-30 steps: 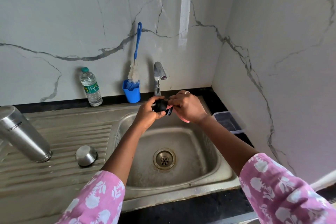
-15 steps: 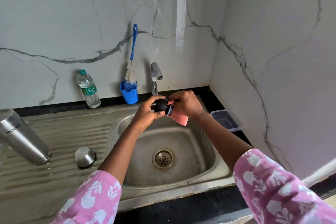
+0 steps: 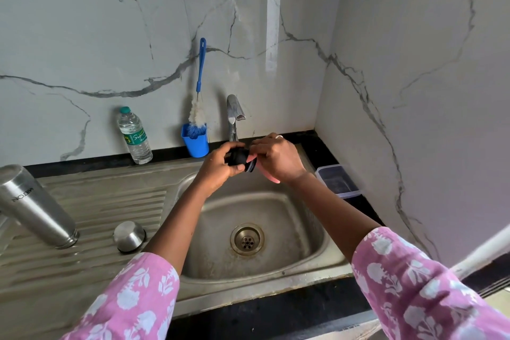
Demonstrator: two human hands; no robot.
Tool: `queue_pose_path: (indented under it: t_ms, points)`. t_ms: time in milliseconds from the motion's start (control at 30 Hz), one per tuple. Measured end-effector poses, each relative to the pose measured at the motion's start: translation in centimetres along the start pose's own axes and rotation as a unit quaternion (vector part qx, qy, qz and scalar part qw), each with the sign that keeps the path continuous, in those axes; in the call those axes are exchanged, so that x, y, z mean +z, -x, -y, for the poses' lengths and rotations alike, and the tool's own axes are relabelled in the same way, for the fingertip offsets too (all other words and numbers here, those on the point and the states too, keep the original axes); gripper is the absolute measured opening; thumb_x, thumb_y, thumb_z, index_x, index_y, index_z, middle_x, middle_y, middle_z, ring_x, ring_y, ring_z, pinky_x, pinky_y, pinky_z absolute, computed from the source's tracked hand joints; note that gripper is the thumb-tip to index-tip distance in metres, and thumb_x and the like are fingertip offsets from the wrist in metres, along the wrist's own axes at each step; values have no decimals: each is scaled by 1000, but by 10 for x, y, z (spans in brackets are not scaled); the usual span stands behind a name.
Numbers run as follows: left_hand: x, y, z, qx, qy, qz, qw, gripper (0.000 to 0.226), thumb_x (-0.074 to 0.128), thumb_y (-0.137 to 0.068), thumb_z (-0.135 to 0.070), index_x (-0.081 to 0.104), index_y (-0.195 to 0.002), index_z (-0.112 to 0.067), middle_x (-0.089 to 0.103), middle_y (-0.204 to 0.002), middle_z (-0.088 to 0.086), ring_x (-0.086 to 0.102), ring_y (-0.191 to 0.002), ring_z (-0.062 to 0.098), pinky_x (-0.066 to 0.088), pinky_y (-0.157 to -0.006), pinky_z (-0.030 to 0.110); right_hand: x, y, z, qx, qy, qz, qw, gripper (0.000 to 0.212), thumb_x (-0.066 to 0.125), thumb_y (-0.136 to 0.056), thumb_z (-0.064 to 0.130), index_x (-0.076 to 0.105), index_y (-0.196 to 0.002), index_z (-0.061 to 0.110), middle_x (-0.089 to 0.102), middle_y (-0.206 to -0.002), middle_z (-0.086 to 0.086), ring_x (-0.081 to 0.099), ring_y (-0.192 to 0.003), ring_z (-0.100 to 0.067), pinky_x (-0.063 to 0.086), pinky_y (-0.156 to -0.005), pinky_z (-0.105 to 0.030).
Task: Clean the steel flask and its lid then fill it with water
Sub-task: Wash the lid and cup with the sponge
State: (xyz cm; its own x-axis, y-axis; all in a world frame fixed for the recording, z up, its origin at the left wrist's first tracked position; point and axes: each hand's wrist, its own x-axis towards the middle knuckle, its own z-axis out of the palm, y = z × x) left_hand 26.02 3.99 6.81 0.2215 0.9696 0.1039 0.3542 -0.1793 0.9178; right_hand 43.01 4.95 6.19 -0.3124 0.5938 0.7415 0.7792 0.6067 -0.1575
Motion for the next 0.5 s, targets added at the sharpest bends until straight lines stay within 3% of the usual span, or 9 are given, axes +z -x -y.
queue_pose_path:
  t_ms: [100, 233, 333, 500]
  points:
    - [0, 3, -2, 13, 11, 14, 1000, 53, 66, -77, 11, 55, -112, -27, 60, -112, 4, 56, -108, 18, 43, -90, 23, 2, -3, -2, 58, -22, 36, 997, 37, 37, -76, 23, 73, -75, 17, 70, -71, -3, 59, -65, -34, 49, -48, -37]
    - [-1, 4, -3, 24, 19, 15, 999, 55, 66, -75, 13, 56, -110, -29, 61, -111, 3, 56, -108, 17, 44, -93, 25, 2, -8, -3, 93, -28, 63, 993, 28, 49, -73, 13, 76, -80, 16, 72, -75, -7, 63, -68, -35, 51, -54, -38]
    - [0, 4, -5, 15, 13, -4, 1000, 55, 65, -76, 14, 57, -117, -22, 61, -110, 3, 55, -104, 14, 43, -83, 15, 2, -7, -1, 54, -18, 39, 998, 21, 55, -72, 9, 75, -73, 18, 70, -68, -1, 61, -62, -33, 50, -48, -35]
    - [2, 0, -9, -13, 2, -31, 999, 54, 64, -79, 10, 54, -127, -13, 60, -108, 2, 54, -104, 15, 39, -87, 20, -8, -5, 12, -37, 7, -30, 999, 30, 45, -72, 15, 74, -66, 21, 73, -77, 7, 64, -67, -26, 49, -43, -27]
